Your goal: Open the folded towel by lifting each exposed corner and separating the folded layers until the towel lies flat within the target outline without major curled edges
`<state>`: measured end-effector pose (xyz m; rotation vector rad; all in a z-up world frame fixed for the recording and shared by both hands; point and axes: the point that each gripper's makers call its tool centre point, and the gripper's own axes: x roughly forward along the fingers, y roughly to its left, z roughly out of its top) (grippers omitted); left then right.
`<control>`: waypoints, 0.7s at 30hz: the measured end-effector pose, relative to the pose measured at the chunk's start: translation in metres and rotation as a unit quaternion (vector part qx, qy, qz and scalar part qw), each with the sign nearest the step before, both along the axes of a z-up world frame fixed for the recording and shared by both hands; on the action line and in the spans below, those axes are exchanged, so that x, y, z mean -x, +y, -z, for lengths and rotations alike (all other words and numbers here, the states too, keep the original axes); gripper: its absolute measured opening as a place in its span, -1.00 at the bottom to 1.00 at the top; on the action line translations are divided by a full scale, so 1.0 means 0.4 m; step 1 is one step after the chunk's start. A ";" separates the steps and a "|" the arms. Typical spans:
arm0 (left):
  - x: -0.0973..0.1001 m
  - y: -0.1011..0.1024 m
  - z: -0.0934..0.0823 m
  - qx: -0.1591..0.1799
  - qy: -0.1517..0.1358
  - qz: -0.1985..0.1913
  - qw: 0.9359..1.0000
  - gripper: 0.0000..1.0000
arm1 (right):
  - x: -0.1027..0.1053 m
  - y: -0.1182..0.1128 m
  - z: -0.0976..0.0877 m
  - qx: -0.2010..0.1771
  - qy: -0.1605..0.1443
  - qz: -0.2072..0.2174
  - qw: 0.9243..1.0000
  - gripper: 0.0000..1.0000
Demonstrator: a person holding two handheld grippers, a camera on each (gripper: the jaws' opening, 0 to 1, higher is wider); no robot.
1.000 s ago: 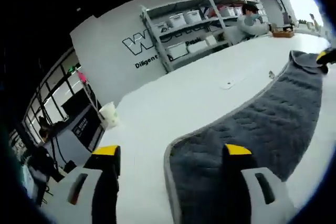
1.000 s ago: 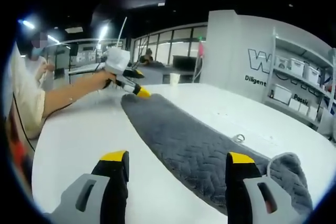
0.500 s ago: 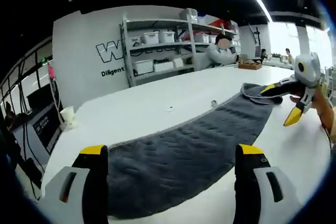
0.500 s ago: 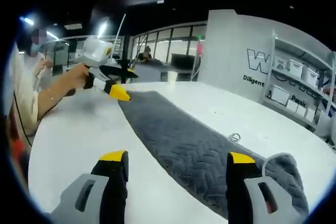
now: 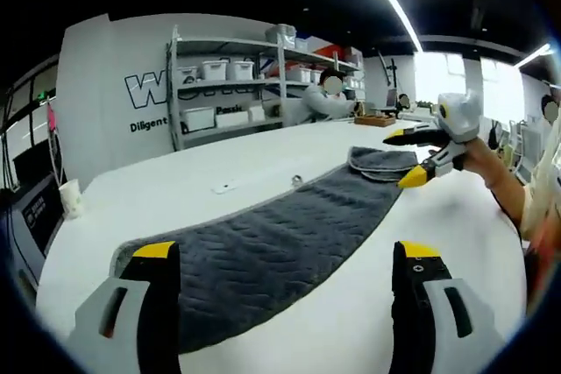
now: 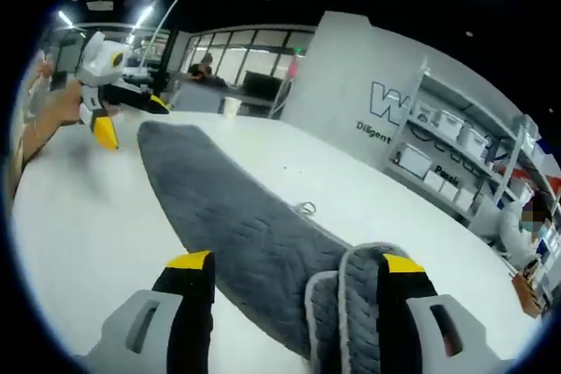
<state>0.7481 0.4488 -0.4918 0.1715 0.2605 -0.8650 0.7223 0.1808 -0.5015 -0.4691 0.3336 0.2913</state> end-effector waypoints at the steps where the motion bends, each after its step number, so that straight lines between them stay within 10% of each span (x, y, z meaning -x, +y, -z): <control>1: 0.002 -0.001 0.002 0.000 -0.001 0.001 1.000 0.99 | -0.002 -0.018 0.000 0.012 -0.003 0.011 1.000 0.41; 5: 0.003 -0.002 0.008 0.000 0.002 0.005 1.000 0.99 | -0.001 -0.059 0.013 0.064 0.000 0.027 0.998 0.07; 21: 0.012 -0.012 0.027 -0.011 0.007 0.015 1.000 0.99 | -0.017 -0.093 0.100 0.070 0.052 0.051 0.995 -0.45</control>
